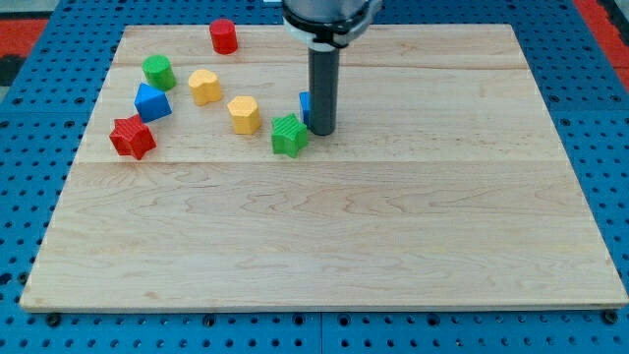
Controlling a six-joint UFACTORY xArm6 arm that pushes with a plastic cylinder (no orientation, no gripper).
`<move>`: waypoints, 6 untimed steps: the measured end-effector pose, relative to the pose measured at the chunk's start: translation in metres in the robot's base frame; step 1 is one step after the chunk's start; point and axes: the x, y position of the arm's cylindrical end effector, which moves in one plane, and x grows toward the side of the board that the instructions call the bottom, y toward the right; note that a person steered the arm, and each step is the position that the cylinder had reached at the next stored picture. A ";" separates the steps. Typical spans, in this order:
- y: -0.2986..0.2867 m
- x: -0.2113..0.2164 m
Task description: Place the red circle at the top center of the board
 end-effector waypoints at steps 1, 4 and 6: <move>-0.001 -0.018; 0.026 -0.027; 0.104 -0.122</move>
